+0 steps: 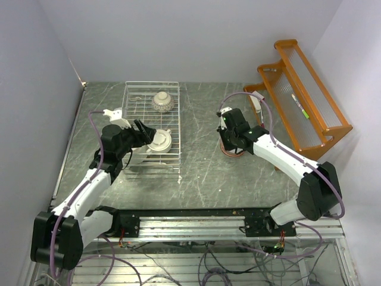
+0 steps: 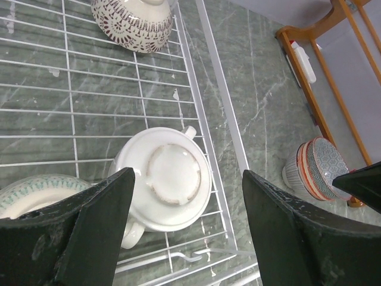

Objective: Unload the bowls from the dish rack

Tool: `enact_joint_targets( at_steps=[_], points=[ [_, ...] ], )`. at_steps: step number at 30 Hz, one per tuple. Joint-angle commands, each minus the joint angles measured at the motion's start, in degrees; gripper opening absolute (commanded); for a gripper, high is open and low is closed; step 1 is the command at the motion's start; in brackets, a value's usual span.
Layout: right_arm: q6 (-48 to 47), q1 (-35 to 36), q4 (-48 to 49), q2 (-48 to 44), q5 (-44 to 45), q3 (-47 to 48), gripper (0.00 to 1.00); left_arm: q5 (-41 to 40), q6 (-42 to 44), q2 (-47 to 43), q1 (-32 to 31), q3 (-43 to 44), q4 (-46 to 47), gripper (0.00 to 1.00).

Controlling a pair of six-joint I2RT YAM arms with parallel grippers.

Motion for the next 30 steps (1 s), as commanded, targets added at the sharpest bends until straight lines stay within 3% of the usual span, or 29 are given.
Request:
enact_joint_targets(
  at_steps=[1, 10, 14, 24, 30],
  points=[
    [0.7, -0.1, 3.1, 0.9, -1.0, -1.7, 0.08, -2.8, 1.4, -1.6, -0.5, -0.6, -2.1, 0.84],
    [1.0, -0.1, 3.9, -0.2, -0.3, -2.6, 0.08, -8.6, 2.5, -3.1, -0.5, -2.0, -5.1, 0.8],
    [1.1, -0.1, 4.0, -3.2, 0.2, -2.6, 0.14, -14.5, 4.9, -4.3, -1.4, 0.0, -10.2, 0.82],
    [2.0, -0.1, 4.9, -8.1, 0.8, -3.5, 0.23, -35.9, 8.1, -1.6, -12.9, 10.1, -26.4, 0.86],
    [3.7, -0.1, 6.9, -10.9, 0.3, -6.1, 0.39, -44.1, 7.5, 2.3, -15.0, 11.7, -31.4, 0.9]
  ],
)
